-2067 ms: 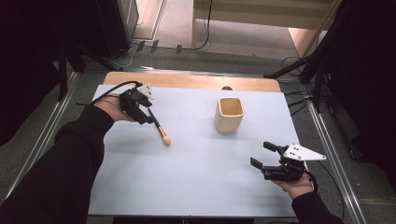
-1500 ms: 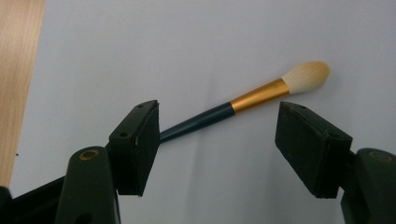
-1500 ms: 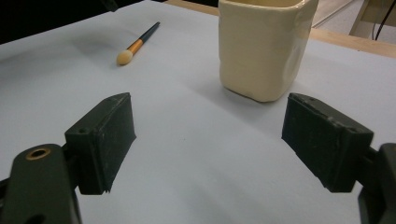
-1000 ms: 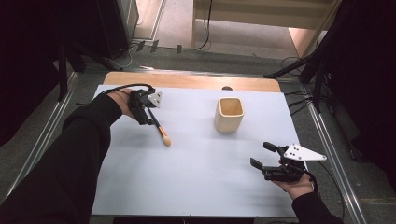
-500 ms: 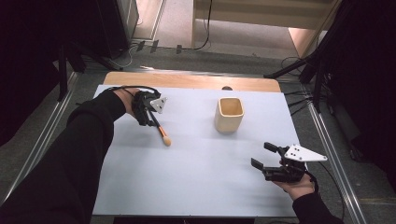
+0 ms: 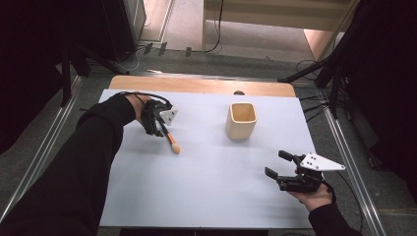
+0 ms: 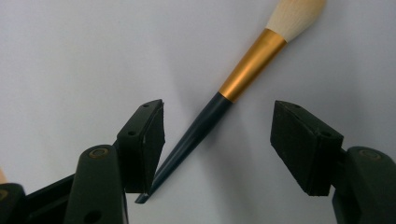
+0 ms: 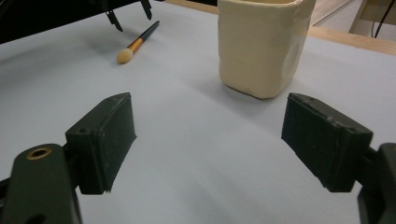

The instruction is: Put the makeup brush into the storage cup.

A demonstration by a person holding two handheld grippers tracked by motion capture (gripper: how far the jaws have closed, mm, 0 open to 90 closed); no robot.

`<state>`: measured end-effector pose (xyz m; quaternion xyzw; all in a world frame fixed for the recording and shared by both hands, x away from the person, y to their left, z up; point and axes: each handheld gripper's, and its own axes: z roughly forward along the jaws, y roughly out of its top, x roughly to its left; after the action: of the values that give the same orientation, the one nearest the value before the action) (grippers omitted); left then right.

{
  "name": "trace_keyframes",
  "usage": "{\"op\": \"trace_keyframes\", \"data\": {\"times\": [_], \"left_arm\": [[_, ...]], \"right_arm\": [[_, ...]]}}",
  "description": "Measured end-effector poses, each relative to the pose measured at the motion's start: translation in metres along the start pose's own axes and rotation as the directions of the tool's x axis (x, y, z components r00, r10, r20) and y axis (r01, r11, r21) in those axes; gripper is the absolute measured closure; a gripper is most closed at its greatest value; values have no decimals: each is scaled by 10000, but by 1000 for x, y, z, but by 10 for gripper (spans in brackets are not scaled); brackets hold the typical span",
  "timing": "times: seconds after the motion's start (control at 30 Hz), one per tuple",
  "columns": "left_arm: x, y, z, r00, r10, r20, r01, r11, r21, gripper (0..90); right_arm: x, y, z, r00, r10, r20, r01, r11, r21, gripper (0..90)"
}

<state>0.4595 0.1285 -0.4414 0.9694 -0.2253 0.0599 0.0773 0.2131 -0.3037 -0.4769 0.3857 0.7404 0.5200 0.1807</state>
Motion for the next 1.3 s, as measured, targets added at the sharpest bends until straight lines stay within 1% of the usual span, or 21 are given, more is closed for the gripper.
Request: {"op": "trace_keyframes", "data": {"times": [0.03,0.07,0.17,0.2,0.27,0.3,0.4,0.47,0.6,0.7,0.8,0.83,0.9,0.93,0.97,1.0,1.1,1.13,1.17,1.3], "left_arm": [[0,0,1,10000,37,10,-37,10000,-48,356],[-1,0,2,9999,166,8,-166,9999,34,356],[-1,1,3,9983,575,-43,-572,9972,481,359],[-1,2,3,9977,671,-69,-667,9965,498,359],[0,4,4,9978,665,46,-667,9967,473,368],[1,5,4,9967,812,11,-811,9955,494,383],[2,6,5,9963,848,101,-852,9953,455,396],[3,6,7,9965,806,233,-817,9955,472,413],[5,8,10,9954,900,317,-913,9948,446,447],[5,9,13,9945,940,467,-960,9944,435,479],[5,8,14,9932,1051,504,-1075,9930,489,519],[4,8,15,9936,976,574,-1005,9937,497,528],[4,8,17,9918,1126,611,-1160,9918,544,549],[4,8,18,9922,1091,601,-1124,9921,562,557],[5,9,19,9916,1153,586,-1184,9916,526,572],[5,10,20,9907,1223,603,-1260,9901,616,591],[6,11,23,9904,1184,719,-1234,9899,699,620],[6,11,24,9895,1264,694,-1310,9891,667,620],[6,12,25,9885,1334,718,-1386,9876,732,630],[7,12,27,9873,1287,936,-1364,9873,811,655]], "right_arm": [[0,0,0,10000,-14,7,14,10000,15,179],[0,0,0,10000,-14,7,14,10000,15,179],[0,0,0,10000,-12,10,12,10000,20,180],[0,0,0,10000,-12,10,12,10000,20,180],[0,0,0,10000,-6,0,6,10000,14,181],[0,0,0,10000,-31,3,31,10000,35,181],[1,0,0,10000,-14,-10,14,10000,43,182],[1,0,0,10000,-9,-14,9,10000,30,183],[0,0,0,10000,-21,5,21,10000,15,183],[0,-1,0,10000,-26,5,26,10000,32,184],[0,-1,1,10000,-54,-16,55,10000,67,184],[0,-1,1,10000,-47,-23,47,10000,65,184],[0,-1,0,10000,-48,-18,48,10000,67,185],[0,-1,0,10000,-38,-20,38,10000,57,185],[0,-1,0,10000,-58,-10,58,10000,49,185],[0,-1,0,10000,-51,-22,51,10000,48,185],[0,-1,0,10000,-36,-20,36,10000,61,186],[0,-1,0,10000,-36,-20,36,10000,61,186],[0,-1,0,10000,-34,-18,34,10000,60,186],[0,-1,0,10000,-9,-12,9,10000,49,187]]}}
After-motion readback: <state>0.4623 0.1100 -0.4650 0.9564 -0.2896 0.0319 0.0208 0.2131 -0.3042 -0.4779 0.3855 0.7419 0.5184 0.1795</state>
